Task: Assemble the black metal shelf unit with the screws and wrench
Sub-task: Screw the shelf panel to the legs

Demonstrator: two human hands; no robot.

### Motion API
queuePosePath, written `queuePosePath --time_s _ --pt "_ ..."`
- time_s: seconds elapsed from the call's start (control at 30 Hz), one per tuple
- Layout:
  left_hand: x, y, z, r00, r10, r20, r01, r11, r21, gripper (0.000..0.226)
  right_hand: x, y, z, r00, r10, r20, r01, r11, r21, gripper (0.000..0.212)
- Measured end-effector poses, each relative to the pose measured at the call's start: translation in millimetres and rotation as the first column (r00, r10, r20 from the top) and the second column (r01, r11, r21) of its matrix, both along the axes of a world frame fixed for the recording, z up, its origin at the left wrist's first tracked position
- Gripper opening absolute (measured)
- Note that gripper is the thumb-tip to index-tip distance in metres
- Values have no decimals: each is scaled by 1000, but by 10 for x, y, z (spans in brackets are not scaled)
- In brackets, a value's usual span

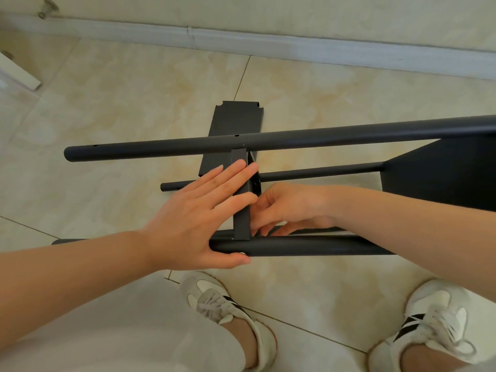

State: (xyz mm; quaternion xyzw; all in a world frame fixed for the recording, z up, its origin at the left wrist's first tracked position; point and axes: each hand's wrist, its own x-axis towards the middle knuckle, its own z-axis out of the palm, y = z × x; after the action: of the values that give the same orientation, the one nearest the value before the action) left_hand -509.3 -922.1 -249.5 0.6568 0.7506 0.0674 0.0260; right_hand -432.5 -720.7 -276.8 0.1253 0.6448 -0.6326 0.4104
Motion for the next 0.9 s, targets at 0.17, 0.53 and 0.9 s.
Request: queuePosePath --time_s 0.17,0.53,0.9 --pt "4 2 2 1000 3 4 -3 1000 -1 82 -11 -4 10 996 19 86 -15 999 -44 19" --pt "9 1 5 1000 6 -7 -6 1000 -3 81 -91 -4 5 991 18 134 -20 1000 10 22" --pt "3 -1 0 1000 -2 -20 2 1000 -11 77 -141 -40 -13 988 46 145 -56 996 63 29"
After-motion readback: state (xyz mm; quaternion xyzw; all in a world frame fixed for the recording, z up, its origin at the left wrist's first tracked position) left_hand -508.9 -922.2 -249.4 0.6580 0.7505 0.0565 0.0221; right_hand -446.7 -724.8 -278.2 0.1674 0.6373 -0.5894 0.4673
